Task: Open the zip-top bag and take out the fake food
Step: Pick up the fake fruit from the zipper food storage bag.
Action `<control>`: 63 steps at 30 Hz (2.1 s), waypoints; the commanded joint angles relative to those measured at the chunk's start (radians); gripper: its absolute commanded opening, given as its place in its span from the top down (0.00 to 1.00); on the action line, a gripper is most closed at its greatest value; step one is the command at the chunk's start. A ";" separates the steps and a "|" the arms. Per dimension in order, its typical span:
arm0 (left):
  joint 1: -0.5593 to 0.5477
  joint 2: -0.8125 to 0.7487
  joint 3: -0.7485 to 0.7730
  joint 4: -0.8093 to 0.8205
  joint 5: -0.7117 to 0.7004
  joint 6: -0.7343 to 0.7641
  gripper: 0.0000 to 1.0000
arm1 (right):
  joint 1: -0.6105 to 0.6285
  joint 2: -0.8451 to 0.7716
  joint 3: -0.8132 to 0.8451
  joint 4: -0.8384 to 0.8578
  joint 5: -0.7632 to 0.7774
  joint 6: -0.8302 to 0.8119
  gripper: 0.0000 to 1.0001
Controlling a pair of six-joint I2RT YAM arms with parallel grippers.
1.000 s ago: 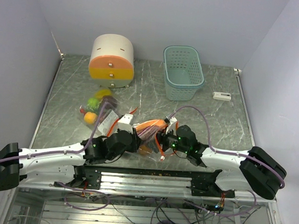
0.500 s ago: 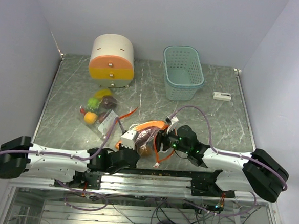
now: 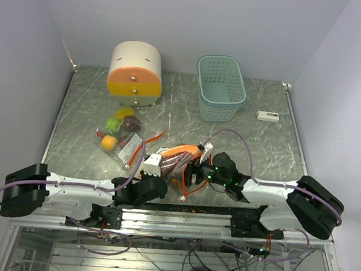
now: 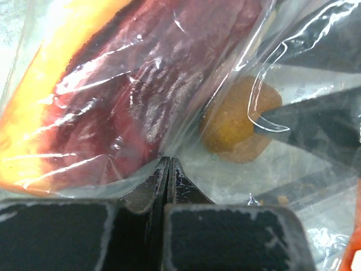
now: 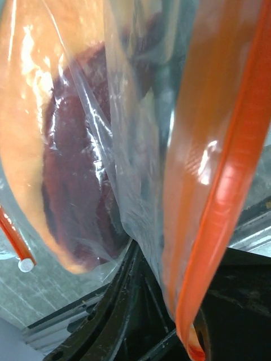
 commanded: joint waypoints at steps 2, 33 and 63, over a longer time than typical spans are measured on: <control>0.023 0.018 -0.016 0.092 0.003 0.038 0.93 | 0.018 0.046 -0.008 0.070 -0.029 0.001 0.27; 0.094 -0.127 -0.099 0.051 0.020 0.016 0.93 | 0.159 -0.033 -0.020 -0.114 0.225 -0.086 0.70; 0.181 -0.108 -0.032 0.089 0.057 0.082 0.79 | 0.090 -0.298 0.124 -0.753 0.349 -0.006 0.72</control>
